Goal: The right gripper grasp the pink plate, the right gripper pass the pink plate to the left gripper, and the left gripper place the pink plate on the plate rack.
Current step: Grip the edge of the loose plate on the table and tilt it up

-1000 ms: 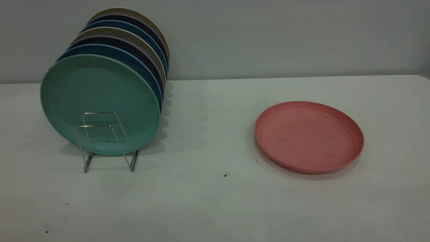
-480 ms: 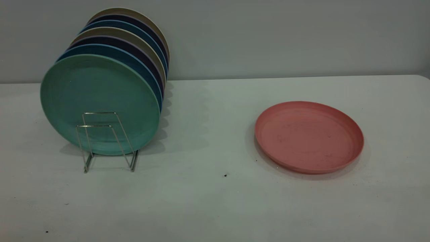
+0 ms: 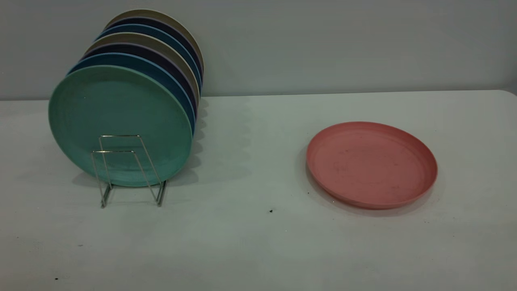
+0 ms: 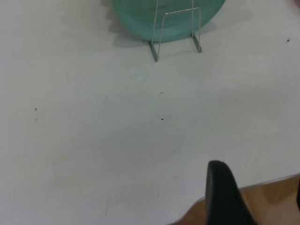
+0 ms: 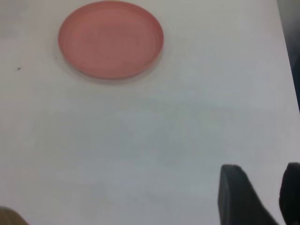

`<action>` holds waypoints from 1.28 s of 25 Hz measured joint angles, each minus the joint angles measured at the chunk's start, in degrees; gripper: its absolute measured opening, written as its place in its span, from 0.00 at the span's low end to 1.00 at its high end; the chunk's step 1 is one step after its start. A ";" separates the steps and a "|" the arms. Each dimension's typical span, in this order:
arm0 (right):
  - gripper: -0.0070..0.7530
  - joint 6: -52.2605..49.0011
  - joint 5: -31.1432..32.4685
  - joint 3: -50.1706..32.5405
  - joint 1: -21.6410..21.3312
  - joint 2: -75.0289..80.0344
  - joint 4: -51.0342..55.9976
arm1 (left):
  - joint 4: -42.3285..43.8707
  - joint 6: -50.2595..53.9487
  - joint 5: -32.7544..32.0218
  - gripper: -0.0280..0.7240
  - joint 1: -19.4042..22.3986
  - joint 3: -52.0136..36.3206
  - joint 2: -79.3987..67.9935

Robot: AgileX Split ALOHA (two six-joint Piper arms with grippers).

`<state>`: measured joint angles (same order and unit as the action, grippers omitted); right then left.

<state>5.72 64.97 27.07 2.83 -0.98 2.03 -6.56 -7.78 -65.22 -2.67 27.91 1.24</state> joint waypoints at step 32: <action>0.34 14.50 -16.11 1.61 0.00 22.05 15.37 | -4.40 1.10 17.70 0.60 0.00 1.63 -13.69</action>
<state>20.22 48.86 28.68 2.83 21.07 17.40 -10.97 -6.68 -47.52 -2.67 29.54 -12.44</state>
